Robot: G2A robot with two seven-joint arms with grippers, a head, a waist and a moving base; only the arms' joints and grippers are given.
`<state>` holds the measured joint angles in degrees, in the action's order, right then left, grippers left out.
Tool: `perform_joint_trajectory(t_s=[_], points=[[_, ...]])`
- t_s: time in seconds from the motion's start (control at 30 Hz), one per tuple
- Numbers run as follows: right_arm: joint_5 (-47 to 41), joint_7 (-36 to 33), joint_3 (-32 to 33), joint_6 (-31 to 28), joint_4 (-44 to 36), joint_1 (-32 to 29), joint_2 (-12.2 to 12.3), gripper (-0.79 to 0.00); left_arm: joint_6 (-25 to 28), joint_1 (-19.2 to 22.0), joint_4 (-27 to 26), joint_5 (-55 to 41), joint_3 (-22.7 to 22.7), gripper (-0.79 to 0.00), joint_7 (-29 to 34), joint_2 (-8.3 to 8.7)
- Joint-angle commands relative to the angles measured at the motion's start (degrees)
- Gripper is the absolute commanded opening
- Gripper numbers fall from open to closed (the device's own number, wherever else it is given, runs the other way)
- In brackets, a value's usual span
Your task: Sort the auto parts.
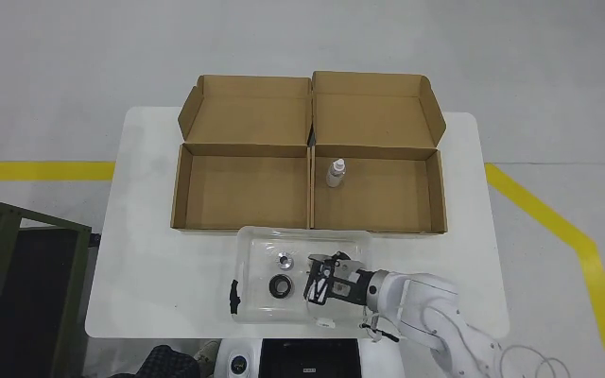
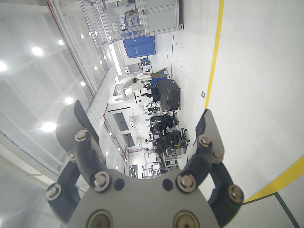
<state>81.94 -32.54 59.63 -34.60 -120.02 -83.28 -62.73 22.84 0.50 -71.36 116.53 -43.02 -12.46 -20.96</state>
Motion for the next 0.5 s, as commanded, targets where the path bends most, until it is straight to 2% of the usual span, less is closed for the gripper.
perform_joint_trajectory(t_s=[0.0,0.33,0.47], points=[[-0.86,2.69,0.92,0.03,-0.19,-0.29,0.11,-0.785,0.0,0.0,0.0,0.0,0.0,0.0,0.0,0.0],[-5.71,15.75,4.83,-1.68,-2.97,-2.96,0.69,-0.785,0.0,0.0,0.0,0.0,0.0,0.0,0.0,0.0],[-8.31,18.69,5.87,-2.09,-2.82,-3.22,0.77,-0.785,0.0,0.0,0.0,0.0,0.0,0.0,0.0,0.0]])
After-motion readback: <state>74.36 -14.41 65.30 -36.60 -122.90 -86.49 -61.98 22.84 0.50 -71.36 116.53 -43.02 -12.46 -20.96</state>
